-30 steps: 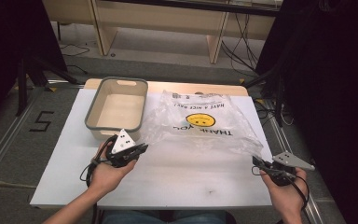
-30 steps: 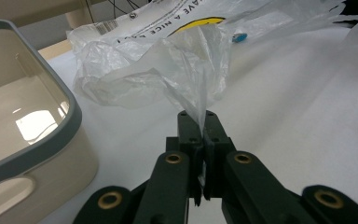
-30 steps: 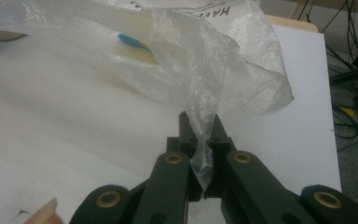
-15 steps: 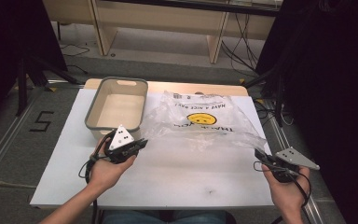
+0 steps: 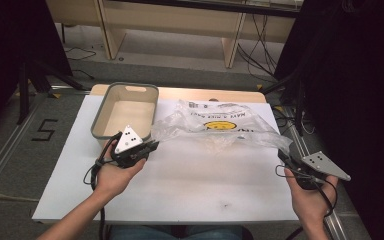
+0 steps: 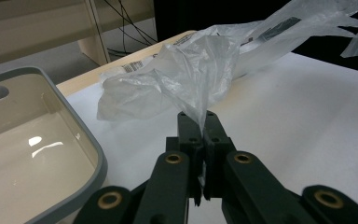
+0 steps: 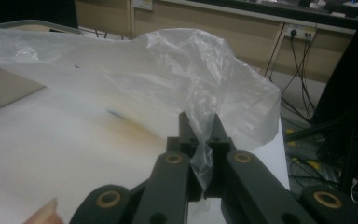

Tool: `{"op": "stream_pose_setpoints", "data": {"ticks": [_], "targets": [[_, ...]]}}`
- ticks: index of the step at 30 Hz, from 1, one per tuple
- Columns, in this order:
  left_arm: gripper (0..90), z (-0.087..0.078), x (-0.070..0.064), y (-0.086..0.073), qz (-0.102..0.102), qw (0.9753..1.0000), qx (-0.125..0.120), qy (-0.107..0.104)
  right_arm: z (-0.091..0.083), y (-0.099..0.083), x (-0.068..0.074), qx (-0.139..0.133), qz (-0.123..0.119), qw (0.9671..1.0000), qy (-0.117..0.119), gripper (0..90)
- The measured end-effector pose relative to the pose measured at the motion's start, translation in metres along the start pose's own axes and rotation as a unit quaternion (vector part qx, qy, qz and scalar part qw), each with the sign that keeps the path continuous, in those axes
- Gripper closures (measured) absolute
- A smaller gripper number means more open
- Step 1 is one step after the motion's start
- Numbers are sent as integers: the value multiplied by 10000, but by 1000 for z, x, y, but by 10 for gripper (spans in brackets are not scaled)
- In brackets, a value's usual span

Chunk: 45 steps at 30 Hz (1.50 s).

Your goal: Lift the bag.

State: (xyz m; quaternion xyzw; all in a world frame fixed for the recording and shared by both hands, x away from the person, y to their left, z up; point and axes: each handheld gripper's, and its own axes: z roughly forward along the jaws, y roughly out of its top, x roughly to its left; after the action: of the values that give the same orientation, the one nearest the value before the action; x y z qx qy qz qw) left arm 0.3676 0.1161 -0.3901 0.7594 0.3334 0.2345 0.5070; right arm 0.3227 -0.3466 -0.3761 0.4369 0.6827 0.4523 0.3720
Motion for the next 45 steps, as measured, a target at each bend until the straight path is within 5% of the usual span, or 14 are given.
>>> {"op": "stream_pose_setpoints", "data": {"ticks": [27,45], "targets": [[887,-1,2,10,2,9997,-218,83,-2,10,0,-218,91,9997,-65,899],[886,-12,-3,26,94,9982,-592,83,-9,15,-1,-415,189,9989,-83,899]]}}
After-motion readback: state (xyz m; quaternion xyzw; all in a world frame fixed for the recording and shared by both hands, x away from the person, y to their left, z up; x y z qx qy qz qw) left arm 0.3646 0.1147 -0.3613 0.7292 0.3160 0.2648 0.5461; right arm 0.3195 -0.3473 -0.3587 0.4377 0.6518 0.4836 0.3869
